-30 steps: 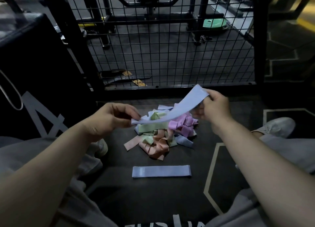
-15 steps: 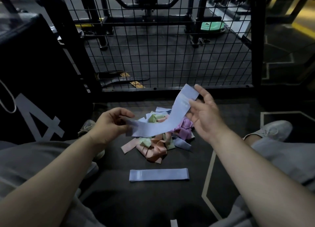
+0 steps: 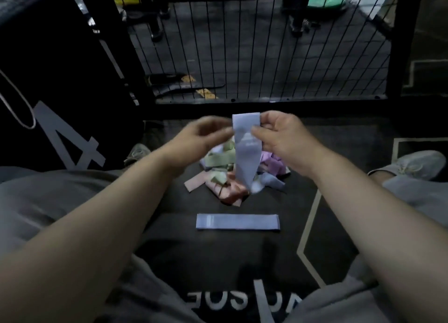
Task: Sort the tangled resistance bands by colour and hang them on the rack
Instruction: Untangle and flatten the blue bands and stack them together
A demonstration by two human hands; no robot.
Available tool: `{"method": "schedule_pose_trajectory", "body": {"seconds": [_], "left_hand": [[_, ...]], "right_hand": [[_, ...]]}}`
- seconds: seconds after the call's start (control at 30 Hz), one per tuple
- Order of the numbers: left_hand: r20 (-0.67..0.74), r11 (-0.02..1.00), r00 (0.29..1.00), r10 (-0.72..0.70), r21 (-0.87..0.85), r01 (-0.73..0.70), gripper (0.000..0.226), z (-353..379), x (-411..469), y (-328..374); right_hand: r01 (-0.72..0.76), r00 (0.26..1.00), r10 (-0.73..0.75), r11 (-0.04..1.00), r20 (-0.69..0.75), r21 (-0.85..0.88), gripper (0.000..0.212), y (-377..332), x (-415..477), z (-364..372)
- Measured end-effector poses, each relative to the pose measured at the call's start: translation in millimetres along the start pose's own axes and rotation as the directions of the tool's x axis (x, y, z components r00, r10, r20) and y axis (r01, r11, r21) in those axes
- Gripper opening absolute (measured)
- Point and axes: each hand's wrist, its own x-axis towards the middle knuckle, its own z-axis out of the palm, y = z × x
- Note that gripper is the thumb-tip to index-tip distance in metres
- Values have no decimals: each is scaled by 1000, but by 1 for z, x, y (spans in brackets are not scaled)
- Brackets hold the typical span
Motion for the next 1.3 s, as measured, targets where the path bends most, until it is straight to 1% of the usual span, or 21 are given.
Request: {"method": "schedule_pose_trajectory", "body": {"seconds": [0.1,0.17,0.23,0.3,0.33,0.4,0.47,0.53,0.6,0.63,0.7,0.77,0.87,0.93,0.97,1.03,1.1,1.13,1.2,1.23,1.3], "left_hand": [[37,999,999,35,18,-35,22,12,7,16],[-25,997,999,35,69,-33,15,15,11,14],[-82,998,996,21,68,-16,10,15,15,10],[-129,999,992,-6,52,13,11,14,19,5],[-172,999,985,-29,37,36,12,12,22,2],[-292,997,953,-78,-11,78,14,5,27,-8],[-402,988,903,-150,-86,126,12,-4,33,-25],[-482,967,838,-255,-150,208,12,-14,37,-50],[-516,932,777,-361,-213,292,11,-19,36,-80],[-510,907,750,-420,-248,339,8,-20,35,-97],[-455,808,668,-589,-318,496,14,-20,29,-129],[-382,704,592,-710,-370,606,4,-18,25,-163],[-356,596,479,-803,-446,668,26,-2,23,-208],[-362,501,350,-864,-549,669,32,10,19,-229],[-355,459,296,-887,-599,657,31,17,18,-236],[-324,380,217,-921,-617,689,25,28,17,-248],[-301,294,125,-945,-620,728,22,36,14,-261],[-296,270,98,-950,-621,736,20,40,14,-267],[-331,295,110,-937,-582,758,15,44,12,-280],[-345,297,108,-933,-562,772,17,45,11,-288],[-366,287,108,-924,-480,829,31,45,6,-303]], "right_hand": [[-22,996,34,987,77,-156,20,-2,0,12],[-24,997,41,976,73,-216,24,0,2,15],[-27,997,42,979,71,-203,21,4,3,15],[-91,984,116,980,135,-180,26,10,5,12],[-128,960,177,966,218,-223,31,15,7,9],[-189,855,335,912,396,-363,36,29,6,6],[-256,752,477,848,456,-464,34,51,8,3],[-278,737,536,796,413,-537,21,72,11,0],[-336,718,603,738,349,-585,17,97,17,-5],[-368,695,647,695,315,-617,18,108,19,-8],[-435,648,722,613,243,-659,19,133,23,-14],[-509,594,779,558,201,-656,18,158,26,-19],[-582,584,808,480,73,-656,14,186,30,-27],[-653,597,800,448,-51,-610,12,205,32,-32],[-706,581,807,435,-104,-559,12,215,32,-35],[-805,514,840,401,-174,-438,13,232,30,-38],[-836,489,846,387,-210,-389,17,249,28,-36],[-835,502,833,395,-234,-383,19,257,26,-34],[-806,554,778,413,-296,-423,25,274,26,-31],[-789,580,750,422,-316,-447,28,281,25,-30],[-783,597,722,429,-350,-450,35,292,22,-27]]}}
